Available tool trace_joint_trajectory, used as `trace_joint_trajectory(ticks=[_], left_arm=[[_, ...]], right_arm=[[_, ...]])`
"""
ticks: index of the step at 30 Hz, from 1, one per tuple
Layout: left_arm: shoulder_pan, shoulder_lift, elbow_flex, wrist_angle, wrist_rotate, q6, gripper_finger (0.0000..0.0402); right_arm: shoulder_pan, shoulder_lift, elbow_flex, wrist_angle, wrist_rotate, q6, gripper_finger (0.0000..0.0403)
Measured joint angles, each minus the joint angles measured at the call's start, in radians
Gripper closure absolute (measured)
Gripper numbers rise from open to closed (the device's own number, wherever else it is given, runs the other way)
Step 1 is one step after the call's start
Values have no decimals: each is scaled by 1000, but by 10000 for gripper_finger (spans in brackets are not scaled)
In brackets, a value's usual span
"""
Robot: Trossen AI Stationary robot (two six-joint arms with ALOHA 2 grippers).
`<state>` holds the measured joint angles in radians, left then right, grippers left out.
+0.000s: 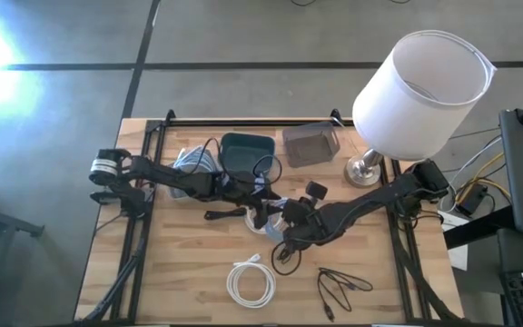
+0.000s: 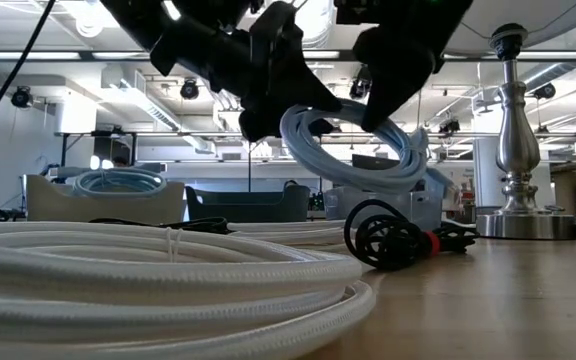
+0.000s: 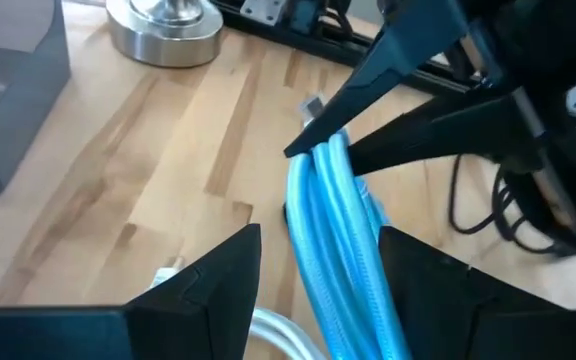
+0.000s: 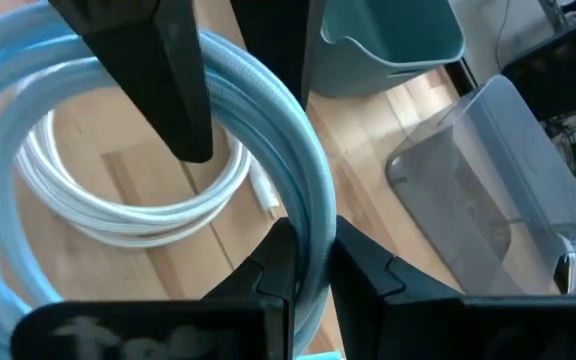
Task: Pick & Place USB Port
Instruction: Put the light blue HDMI cable into the white bin
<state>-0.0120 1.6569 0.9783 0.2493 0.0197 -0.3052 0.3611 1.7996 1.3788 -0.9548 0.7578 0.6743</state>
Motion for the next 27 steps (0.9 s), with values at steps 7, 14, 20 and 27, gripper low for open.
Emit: trace_joint_trajectory(ticks=[7, 14, 20, 27], left_arm=[[0, -1, 0, -7, -3, 64, 203], [1, -1, -1, -22, -5, 71, 298], [2, -1, -2, -34, -11, 73, 360], [2, -1, -2, -68, -20, 68, 360]], right_arm=[[2, -2, 2, 2, 1, -5, 365], [2, -2, 2, 6, 2, -1, 364], [1, -3, 2, 13, 2, 2, 344], [1, -4, 2, 16, 2, -1, 301]])
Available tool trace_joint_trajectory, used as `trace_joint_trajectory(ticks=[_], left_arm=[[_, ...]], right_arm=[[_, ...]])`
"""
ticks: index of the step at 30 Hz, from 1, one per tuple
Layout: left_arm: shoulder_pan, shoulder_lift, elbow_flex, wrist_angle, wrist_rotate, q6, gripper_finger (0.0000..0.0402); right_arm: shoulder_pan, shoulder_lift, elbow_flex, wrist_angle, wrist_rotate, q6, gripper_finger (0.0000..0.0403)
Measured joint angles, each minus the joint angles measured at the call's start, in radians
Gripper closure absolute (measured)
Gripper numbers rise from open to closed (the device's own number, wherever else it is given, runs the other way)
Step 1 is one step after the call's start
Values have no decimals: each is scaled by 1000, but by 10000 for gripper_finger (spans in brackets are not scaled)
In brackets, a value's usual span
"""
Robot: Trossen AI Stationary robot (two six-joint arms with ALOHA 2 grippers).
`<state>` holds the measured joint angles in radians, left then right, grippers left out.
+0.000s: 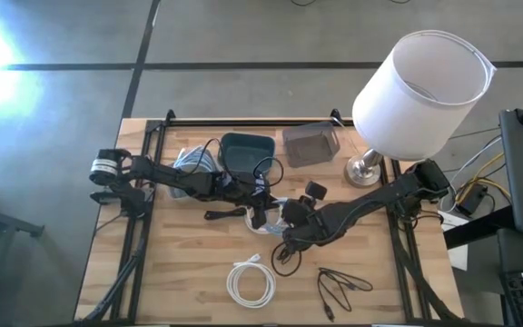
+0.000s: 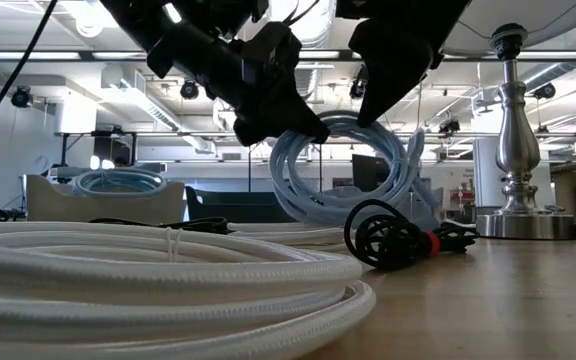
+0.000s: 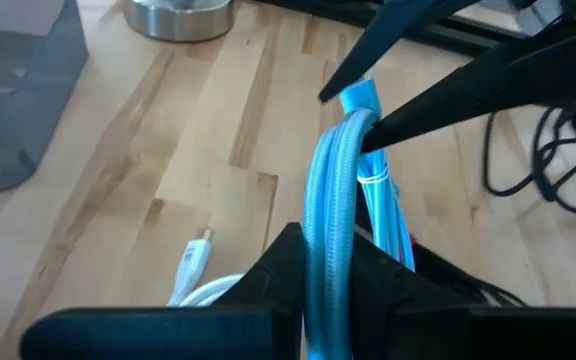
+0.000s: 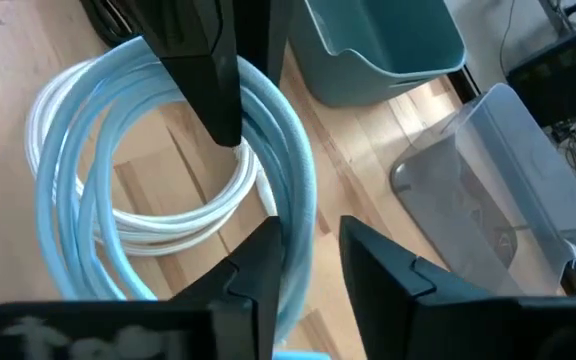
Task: Pick & Place USB Port
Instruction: Put the light blue HDMI cable into the white bin
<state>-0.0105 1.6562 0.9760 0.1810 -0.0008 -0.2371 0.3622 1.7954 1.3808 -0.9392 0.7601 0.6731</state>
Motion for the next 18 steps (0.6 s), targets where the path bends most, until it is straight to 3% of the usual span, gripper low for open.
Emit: trace_joint_trajectory(ticks=[6, 13, 18], left_arm=[[5, -27, 0, -54, -38, 0, 357], [24, -161, 5, -185, -45, 4, 356], [28, -319, 5, -346, -55, 5, 355]], right_arm=[[19, -21, 18, -9, -8, -27, 274], [47, -95, 79, -48, -11, -99, 262], [45, -157, 55, -78, -153, -122, 268]])
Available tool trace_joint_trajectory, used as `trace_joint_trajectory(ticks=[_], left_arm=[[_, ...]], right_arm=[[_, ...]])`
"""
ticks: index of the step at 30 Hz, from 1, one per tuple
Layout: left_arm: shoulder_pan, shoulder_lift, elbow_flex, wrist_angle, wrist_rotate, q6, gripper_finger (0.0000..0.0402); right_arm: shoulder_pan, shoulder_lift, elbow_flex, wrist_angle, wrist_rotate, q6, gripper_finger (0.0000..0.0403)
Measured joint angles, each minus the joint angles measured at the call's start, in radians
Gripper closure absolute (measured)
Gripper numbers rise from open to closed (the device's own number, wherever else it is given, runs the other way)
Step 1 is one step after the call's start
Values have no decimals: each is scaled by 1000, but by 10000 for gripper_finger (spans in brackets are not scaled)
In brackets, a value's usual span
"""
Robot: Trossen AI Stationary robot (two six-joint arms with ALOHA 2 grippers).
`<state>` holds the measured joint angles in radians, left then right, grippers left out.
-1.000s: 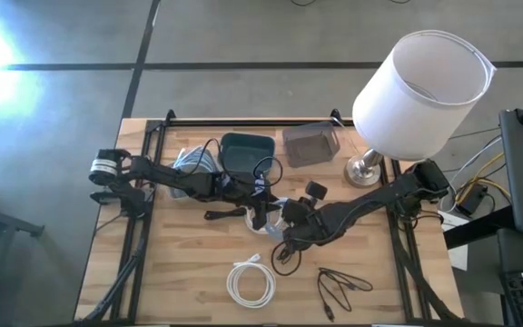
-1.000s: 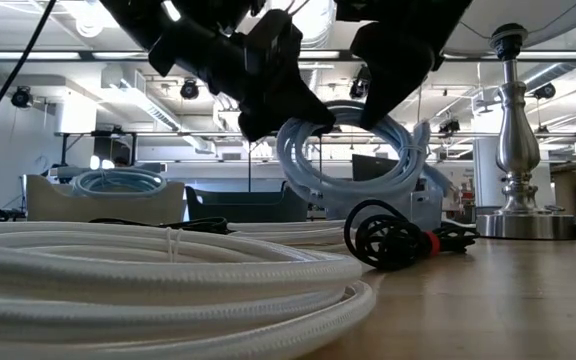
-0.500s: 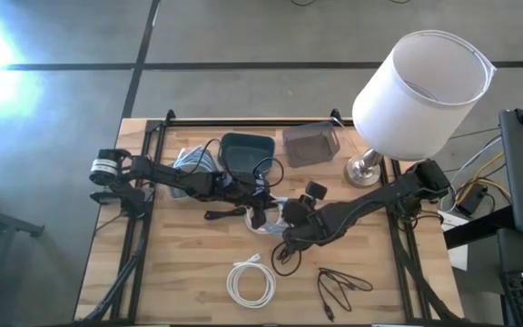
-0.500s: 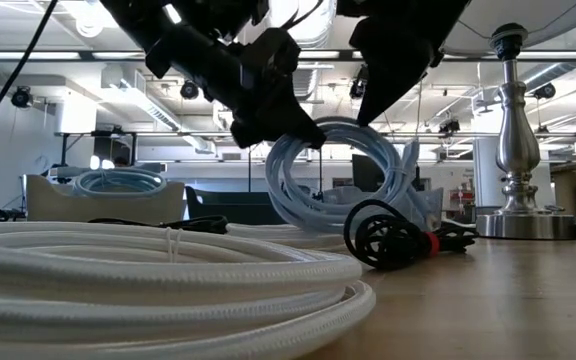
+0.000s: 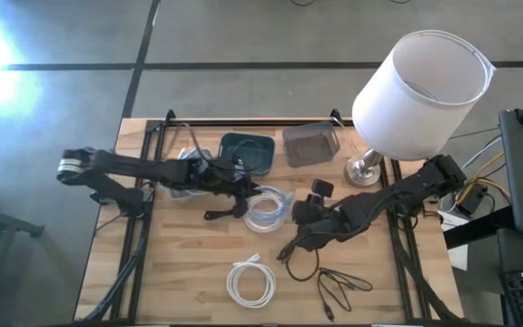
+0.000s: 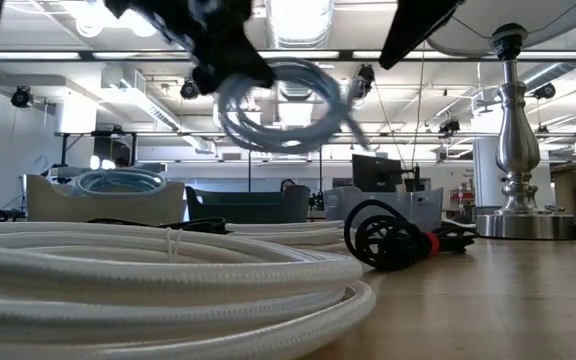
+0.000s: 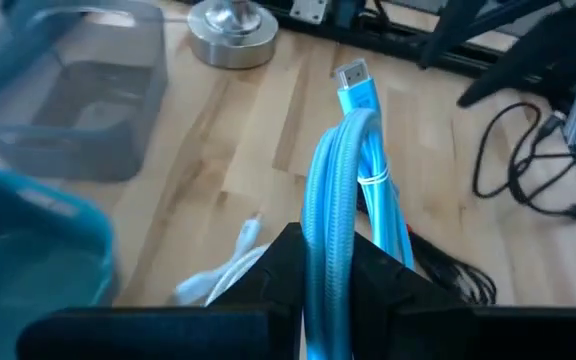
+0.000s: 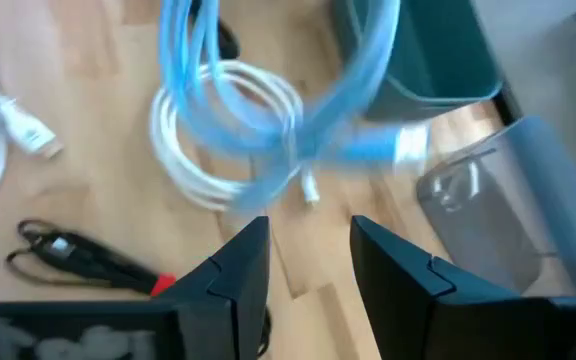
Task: Pick & Place USB Port
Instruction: Put the light blue HDMI cable into the white bin
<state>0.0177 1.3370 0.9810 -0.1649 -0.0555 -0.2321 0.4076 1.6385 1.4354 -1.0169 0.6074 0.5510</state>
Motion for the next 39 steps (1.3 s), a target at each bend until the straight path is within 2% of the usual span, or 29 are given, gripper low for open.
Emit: trace_joint_trajectory(ticks=[5, 8, 10, 15, 18, 21, 25, 31, 39], left_arm=[[0, -175, 0, -254, -118, -6, 354], [0, -277, -1, -415, -190, -51, 354], [0, -340, -1, -530, -213, -93, 354], [0, -452, -3, -781, -232, -144, 354], [0, -492, -5, -892, -310, -168, 354], [3, -516, -5, -973, -395, -206, 354], [3, -528, -31, -1011, -422, -273, 353], [13, -527, -112, -951, -456, -292, 353], [93, -523, -204, -889, -516, -304, 353]], right_arm=[[1, -60, -81, 27, -15, 28, 280], [0, -101, -164, 102, -32, 19, 286], [-8, -134, -232, 196, -99, -14, 288], [-39, -222, -408, 510, -366, -209, 293], [-44, -263, -485, 623, -361, -307, 294], [-46, -297, -525, 657, -338, -364, 290], [-47, -323, -547, 655, -337, -371, 285], [-46, -342, -567, 659, -337, -370, 279], [-46, -343, -574, 656, -337, -370, 281]])
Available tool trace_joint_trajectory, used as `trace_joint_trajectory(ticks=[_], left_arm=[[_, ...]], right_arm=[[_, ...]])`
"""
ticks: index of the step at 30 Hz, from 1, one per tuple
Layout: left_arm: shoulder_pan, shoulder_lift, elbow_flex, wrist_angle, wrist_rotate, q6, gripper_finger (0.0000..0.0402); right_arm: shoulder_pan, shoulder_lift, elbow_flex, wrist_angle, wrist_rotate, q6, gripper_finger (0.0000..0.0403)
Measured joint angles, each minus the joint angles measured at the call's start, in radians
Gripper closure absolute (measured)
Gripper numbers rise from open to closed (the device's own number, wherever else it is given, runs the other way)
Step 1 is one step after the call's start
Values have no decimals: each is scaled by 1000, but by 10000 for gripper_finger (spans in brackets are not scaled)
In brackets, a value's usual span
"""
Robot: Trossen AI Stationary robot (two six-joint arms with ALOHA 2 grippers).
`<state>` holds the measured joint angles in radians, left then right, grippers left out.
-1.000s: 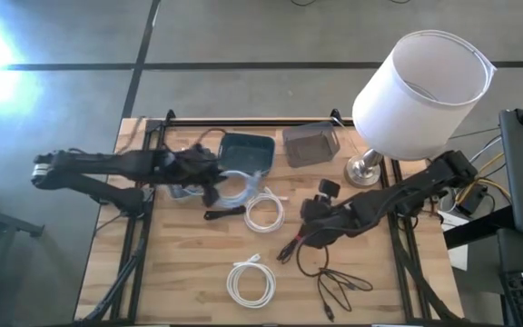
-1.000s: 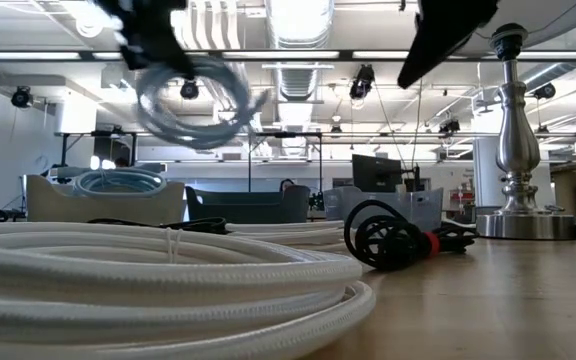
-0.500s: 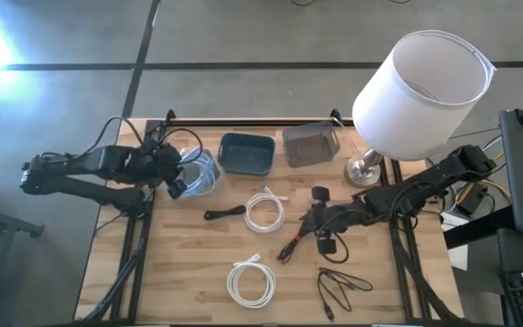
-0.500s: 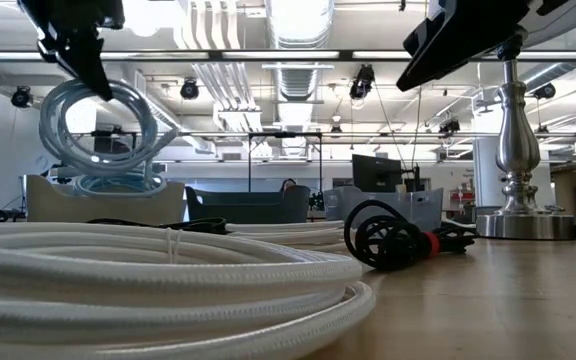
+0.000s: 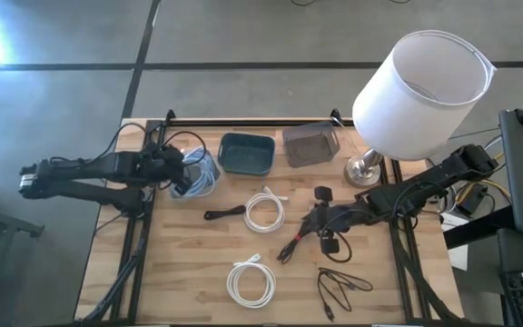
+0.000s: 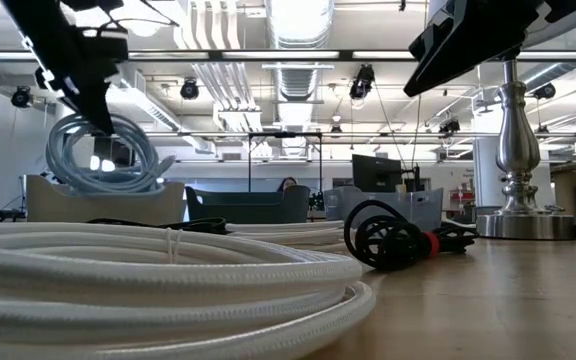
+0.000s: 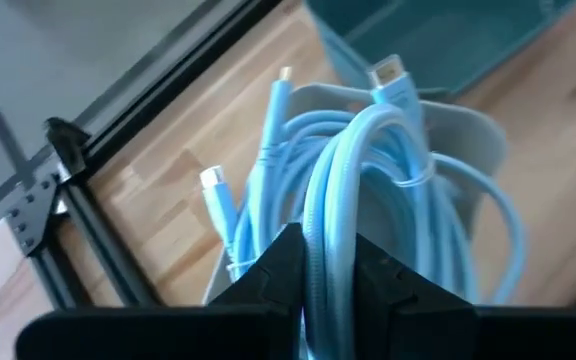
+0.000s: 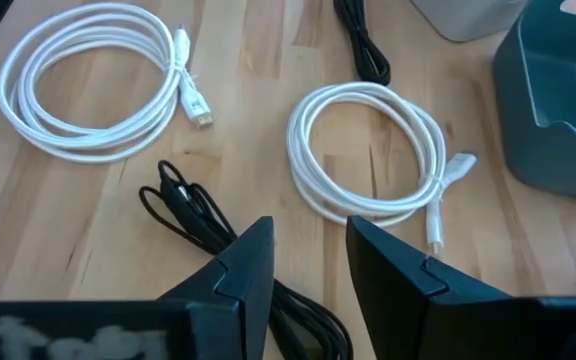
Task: Pick & Place USB Port
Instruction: Put the light blue HDMI cable into the white bin
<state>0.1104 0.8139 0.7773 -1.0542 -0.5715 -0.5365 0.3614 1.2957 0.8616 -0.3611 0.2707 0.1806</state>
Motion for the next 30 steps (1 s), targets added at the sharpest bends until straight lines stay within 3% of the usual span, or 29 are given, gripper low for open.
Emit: trace_joint_trajectory(ticks=[11, 17, 23, 30], left_arm=[[41, 12, -32, 7, -87, 17, 353], [41, 15, -33, 4, -197, -30, 353], [42, 14, -65, 8, -207, -81, 349], [43, 42, -154, 3, -194, -206, 306]], right_arm=[[0, 0, 0, 0, 0, 0, 299], [0, 0, 0, 0, 0, 0, 307], [0, 0, 0, 0, 0, 1, 315], [0, 0, 0, 0, 0, 0, 321]])
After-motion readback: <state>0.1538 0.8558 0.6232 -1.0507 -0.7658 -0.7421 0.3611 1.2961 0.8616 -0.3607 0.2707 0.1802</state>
